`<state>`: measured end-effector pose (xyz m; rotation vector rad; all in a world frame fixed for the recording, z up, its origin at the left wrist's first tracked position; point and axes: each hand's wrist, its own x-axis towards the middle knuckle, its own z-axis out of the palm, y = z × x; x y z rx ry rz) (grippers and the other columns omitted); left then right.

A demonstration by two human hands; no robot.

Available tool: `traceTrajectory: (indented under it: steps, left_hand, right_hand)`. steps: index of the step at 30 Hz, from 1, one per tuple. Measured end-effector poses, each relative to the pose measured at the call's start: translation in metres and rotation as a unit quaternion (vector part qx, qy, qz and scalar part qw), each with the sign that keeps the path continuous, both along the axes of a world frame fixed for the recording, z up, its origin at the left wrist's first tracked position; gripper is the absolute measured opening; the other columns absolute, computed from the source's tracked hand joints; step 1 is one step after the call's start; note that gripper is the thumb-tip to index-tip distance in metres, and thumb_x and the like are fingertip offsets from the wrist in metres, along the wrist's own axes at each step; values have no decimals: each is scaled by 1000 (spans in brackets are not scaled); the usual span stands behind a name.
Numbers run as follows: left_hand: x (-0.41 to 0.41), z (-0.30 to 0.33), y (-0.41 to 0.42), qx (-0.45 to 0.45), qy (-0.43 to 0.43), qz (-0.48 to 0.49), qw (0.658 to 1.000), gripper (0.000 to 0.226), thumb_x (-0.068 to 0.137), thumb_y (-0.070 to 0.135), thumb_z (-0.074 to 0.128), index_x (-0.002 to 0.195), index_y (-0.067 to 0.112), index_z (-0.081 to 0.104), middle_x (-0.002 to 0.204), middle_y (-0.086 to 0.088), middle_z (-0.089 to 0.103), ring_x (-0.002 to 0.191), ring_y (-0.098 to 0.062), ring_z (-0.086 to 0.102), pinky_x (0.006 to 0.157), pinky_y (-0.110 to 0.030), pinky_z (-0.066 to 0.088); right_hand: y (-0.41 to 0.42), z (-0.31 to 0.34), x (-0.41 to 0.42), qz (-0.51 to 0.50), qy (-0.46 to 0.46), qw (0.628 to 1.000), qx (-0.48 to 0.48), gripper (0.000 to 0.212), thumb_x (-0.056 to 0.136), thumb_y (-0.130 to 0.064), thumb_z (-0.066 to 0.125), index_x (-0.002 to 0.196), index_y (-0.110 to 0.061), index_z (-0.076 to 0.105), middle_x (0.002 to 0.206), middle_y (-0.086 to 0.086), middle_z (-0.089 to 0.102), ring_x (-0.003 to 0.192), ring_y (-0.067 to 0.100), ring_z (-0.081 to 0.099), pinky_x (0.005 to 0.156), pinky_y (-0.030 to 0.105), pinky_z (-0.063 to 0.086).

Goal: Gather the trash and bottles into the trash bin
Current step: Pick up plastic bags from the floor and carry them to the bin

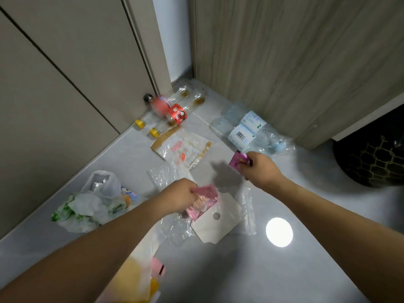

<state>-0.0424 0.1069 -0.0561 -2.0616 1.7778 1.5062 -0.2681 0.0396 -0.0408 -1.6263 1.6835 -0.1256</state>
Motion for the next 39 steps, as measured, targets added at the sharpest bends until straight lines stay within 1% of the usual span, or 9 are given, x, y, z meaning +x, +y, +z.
traceTrajectory:
  steps: [2,7,13,17,24,29,33,35,39]
  left_hand:
    - [-8,25,-11,-7,21,21,1000,15,87,6,54,77,15,59,69,-7,61,58,-26,64,56,-39,56]
    - [-61,112,-37,-65,90,30,993,16,90,1,49,81,12,55,65,-6,61,39,-12,56,39,-23,46]
    - [-158,190,-64,-138,128,-14,982,19,85,-3,43,78,10,54,64,-10,62,44,-18,56,41,-24,43]
    - [-230,221,-78,-201,130,-28,970,12,85,2,47,78,10,53,63,-10,61,42,-20,59,38,-23,41]
    - [-344,259,-96,-289,101,-101,947,19,82,8,39,87,8,57,67,-13,67,47,-20,64,45,-27,46]
    - [-408,266,-120,-361,51,-119,924,17,80,9,39,84,11,56,71,-11,65,64,-28,65,60,-37,53]
    - [-448,254,-135,-281,16,-164,945,16,90,19,51,93,6,60,79,-9,66,72,-29,67,67,-39,58]
    - [-458,247,-134,-271,-22,-213,939,16,92,20,56,85,6,59,72,-5,57,70,-25,60,57,-30,48]
    - [-445,236,-129,-285,-24,-220,933,7,87,11,52,87,8,58,78,-6,58,77,-25,59,59,-28,43]
  right_hand:
    - [0,27,-13,30,-11,999,31,16,87,-19,60,74,-12,55,70,5,66,58,20,65,52,24,48]
    - [-7,112,-59,64,22,998,6,16,84,-11,59,68,-11,56,64,2,64,51,15,62,43,16,41]
    - [-7,197,-147,13,92,995,-44,11,79,-8,59,69,-5,63,64,15,67,58,24,61,55,29,49]
    - [2,228,-218,-61,58,995,-45,18,83,-1,56,66,-7,57,62,17,65,42,16,56,43,22,45]
    - [5,242,-341,-221,45,968,-115,7,79,-5,54,82,-4,59,67,9,61,55,20,60,52,28,45]
    - [-1,225,-376,-233,77,966,-87,14,79,-13,57,76,-2,64,67,9,55,64,23,53,57,29,40]
    - [-5,220,-387,-238,94,962,-91,16,82,-10,52,66,-8,53,65,5,52,58,18,49,47,24,35]
    - [-5,219,-388,-236,108,960,-103,18,83,-10,50,65,-12,47,64,3,49,56,16,46,46,24,31]
    - [-2,216,-373,-209,132,958,-144,8,82,-13,49,85,-12,56,82,4,58,71,19,55,54,28,42]
